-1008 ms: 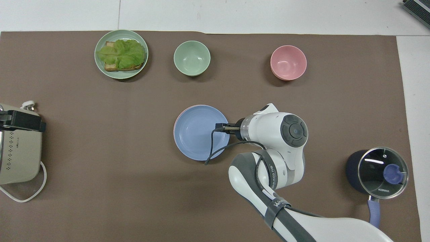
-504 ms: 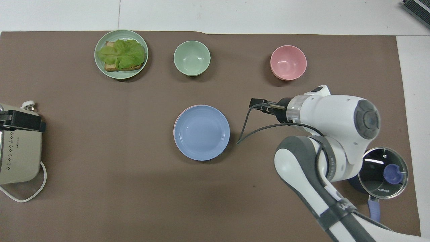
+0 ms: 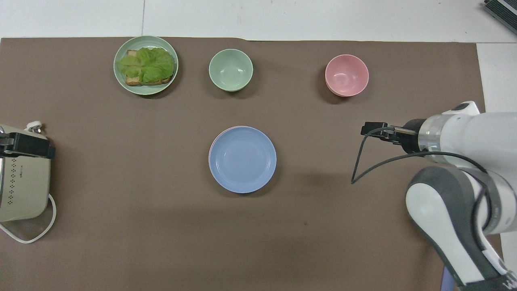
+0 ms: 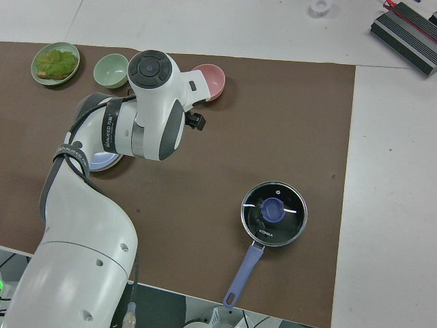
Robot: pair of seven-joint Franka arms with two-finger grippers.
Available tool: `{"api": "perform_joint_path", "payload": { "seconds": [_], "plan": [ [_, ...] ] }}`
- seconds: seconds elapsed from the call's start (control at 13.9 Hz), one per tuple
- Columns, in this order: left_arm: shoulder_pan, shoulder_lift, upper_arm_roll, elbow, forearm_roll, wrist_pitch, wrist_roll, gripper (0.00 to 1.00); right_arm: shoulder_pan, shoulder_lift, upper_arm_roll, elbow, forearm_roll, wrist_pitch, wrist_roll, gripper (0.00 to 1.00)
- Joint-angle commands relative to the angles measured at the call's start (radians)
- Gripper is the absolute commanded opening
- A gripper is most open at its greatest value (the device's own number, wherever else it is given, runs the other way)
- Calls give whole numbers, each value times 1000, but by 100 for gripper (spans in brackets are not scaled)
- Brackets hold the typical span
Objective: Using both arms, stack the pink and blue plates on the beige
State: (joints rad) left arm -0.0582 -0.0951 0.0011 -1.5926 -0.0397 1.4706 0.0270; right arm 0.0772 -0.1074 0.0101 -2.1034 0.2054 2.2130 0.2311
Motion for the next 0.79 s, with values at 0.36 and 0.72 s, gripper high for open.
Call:
{"api": "perform_joint_path", "payload": {
  "seconds": [0.36,0.72],
  "plan": [
    [11,-18,-6,-12,11,-13,4,100,-132,5,10,334,-187,-534,-26,100],
    [11,-18,-6,-12,11,-12,4,100,-148,41,10,471,-217,-650,-26,100]
  ]
}}
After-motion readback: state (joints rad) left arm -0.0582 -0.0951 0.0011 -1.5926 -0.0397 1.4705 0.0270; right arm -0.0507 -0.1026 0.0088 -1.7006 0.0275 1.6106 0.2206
